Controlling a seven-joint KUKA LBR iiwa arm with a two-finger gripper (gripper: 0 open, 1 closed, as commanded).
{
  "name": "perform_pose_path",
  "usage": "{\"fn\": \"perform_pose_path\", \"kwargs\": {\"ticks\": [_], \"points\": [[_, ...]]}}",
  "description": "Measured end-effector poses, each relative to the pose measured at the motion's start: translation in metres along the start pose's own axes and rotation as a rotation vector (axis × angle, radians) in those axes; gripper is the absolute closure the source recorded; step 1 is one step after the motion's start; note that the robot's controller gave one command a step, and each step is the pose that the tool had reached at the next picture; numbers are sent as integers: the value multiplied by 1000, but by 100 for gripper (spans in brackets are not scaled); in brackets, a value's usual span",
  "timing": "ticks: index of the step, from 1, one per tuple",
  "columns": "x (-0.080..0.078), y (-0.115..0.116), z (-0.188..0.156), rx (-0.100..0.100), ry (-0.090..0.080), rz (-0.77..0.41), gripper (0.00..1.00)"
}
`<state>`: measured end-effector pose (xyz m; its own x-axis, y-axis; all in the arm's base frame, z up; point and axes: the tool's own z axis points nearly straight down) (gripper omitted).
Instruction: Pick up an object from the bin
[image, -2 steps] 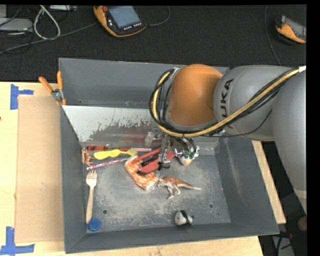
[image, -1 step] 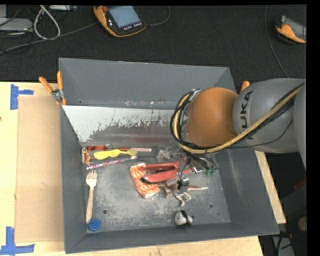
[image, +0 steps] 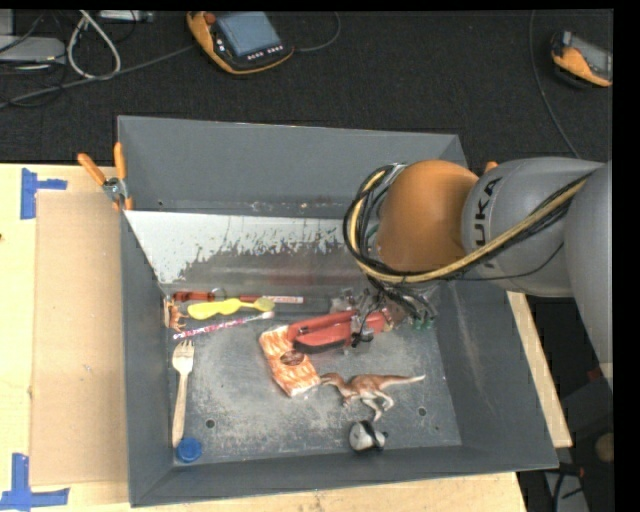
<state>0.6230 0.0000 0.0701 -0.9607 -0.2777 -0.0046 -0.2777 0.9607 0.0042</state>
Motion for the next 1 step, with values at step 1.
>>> {"fn": "perform_pose_path", "kwargs": {"ticks": [1], "points": [[0,0,0,-1,0,1,100]]}}
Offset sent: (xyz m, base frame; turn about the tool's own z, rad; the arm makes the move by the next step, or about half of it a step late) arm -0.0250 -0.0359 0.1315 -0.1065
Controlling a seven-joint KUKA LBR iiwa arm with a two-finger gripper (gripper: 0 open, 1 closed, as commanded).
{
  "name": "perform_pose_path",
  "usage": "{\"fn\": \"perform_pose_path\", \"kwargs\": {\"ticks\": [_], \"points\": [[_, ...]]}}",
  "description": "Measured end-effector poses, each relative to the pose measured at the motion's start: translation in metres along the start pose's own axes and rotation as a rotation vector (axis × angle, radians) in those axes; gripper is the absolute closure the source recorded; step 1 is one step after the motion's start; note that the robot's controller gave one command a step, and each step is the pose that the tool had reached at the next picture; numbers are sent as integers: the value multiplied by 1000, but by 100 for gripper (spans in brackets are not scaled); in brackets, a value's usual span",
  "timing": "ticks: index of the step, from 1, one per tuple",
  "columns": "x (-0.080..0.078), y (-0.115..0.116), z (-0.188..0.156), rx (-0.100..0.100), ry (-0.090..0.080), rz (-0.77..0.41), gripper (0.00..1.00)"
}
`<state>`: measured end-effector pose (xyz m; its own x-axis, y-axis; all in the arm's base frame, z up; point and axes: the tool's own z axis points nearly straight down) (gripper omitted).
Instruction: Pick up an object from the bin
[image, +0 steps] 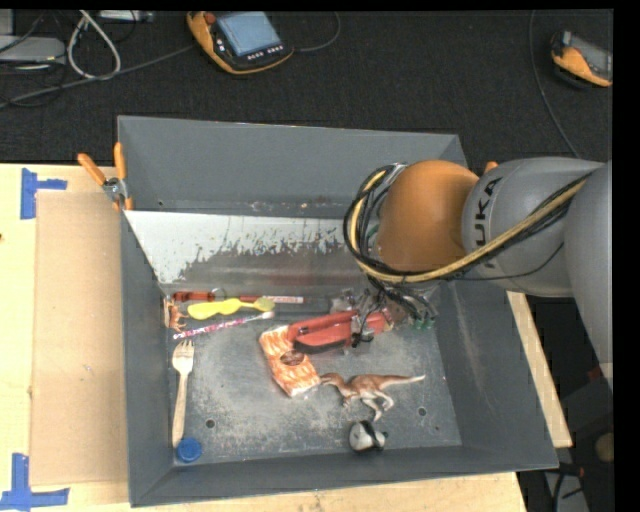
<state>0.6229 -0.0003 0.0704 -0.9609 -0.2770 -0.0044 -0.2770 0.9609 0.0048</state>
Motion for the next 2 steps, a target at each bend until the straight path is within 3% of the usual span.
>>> {"fn": "perform_pose_path", "kwargs": {"ticks": [1,2], "points": [[23,-15,-81,-3,6,-71,100],[28,29,-179,-6,14,-18,100]]}}
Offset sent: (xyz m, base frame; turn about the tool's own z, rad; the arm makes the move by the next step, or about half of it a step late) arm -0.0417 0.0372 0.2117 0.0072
